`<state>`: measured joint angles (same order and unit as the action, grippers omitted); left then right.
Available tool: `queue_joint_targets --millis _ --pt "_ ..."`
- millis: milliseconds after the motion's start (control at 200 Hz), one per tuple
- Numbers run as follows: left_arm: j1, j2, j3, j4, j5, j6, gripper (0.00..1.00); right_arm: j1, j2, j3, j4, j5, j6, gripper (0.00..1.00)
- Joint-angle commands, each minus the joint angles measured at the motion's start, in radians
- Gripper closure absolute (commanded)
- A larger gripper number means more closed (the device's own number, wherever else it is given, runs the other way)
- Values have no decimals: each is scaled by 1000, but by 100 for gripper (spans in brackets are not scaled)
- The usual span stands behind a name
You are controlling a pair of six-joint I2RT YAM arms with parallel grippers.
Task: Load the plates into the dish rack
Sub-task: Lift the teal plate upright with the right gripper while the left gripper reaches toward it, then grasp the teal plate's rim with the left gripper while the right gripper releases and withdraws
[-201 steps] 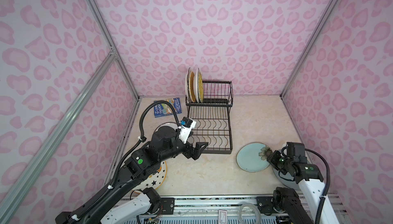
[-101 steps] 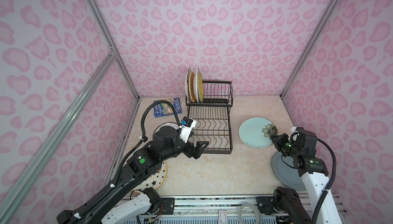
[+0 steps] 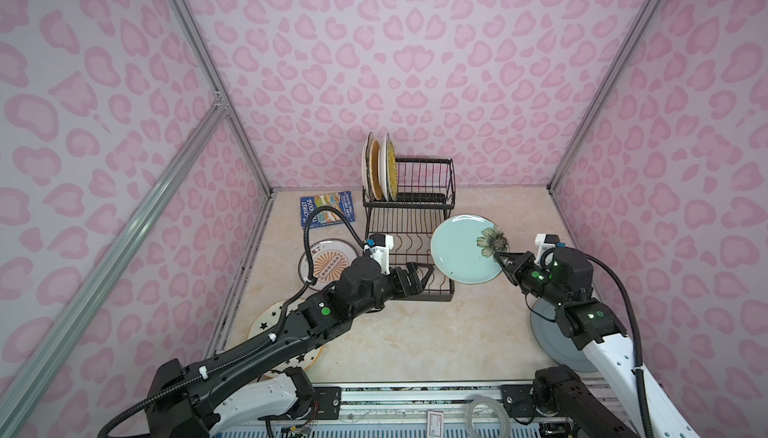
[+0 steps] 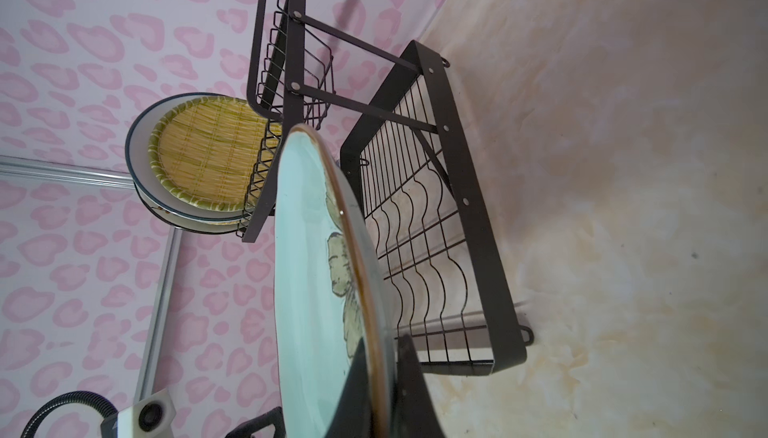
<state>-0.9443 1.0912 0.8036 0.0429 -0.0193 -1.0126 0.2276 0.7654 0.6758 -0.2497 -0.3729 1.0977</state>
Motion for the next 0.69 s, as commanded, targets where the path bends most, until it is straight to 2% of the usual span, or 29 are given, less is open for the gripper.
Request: queue_joint_targets --millis 0,240,435,565,690 --pt "-48 62 -6 139 -117 -188 1 48 14 -17 180 68 72 100" --pt "-106 172 11 208 -211 -311 7 110 39 -40 220 109 117 100" --pt "-126 230 -7 306 -250 -416 25 123 43 -39 223 123 121 100" --pt "-136 268 5 343 -269 -465 30 125 47 -47 234 123 123 100" --pt "-141 321 28 332 -261 -554 41 126 43 -50 234 129 118 100"
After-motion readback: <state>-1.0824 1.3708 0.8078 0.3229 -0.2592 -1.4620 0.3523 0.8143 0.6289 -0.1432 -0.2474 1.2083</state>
